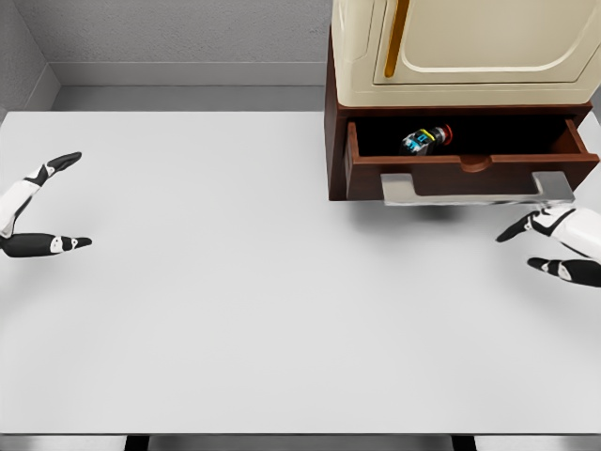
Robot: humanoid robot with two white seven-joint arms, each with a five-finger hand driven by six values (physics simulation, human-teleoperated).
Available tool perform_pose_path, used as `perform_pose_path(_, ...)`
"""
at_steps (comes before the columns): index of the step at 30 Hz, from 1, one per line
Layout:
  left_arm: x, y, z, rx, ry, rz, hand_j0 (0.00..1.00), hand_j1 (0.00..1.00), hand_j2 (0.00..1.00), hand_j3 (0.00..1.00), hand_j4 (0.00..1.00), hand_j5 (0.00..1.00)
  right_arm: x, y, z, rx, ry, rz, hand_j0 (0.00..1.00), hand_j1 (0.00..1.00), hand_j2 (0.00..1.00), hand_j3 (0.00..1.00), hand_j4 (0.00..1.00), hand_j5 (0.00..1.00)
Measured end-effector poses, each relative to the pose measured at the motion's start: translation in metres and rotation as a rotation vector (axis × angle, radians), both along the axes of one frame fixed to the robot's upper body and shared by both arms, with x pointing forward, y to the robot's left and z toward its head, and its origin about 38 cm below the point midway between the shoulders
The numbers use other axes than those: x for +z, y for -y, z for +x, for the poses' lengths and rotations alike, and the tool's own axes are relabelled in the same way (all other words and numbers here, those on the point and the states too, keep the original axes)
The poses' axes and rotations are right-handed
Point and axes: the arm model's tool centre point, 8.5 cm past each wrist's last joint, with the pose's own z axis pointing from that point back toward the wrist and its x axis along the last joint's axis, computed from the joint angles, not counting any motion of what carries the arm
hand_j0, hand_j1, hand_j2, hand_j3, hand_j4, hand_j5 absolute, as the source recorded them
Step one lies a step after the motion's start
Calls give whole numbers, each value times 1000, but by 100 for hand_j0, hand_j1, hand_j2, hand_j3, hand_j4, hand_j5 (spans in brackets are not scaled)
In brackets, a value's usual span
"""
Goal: Put the switch into the drawer with left arm, and close the drawer with right arm
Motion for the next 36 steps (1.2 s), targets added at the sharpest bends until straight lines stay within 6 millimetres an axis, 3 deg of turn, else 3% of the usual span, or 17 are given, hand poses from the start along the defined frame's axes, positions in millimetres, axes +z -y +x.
perform_pose_path(7, -3, 2, -1, -1, -4, -6, 100, 100, 100, 100, 100, 100, -2, 2, -4, 4, -24, -17, 51, 51, 51, 51, 51, 51)
perform_pose_path(21, -5, 5, -3, -6, -6, -11, 100, 100, 100, 100, 100, 100, 16, -19, -4, 59, 12, 51, 51, 51, 51, 51, 51, 51)
perform_pose_path(26, -5, 6, -3, -6, -5, -14, 100, 100, 100, 100, 100, 100, 35, -22, 6, 67, 69, 70, 51, 51, 51, 51, 51, 51)
perform_pose_path(36, -6, 6, -3, -7, -6, -17, 100, 100, 100, 100, 100, 100, 49, -28, 23, 78, 121, 83, 52, 52, 52, 52, 52, 52)
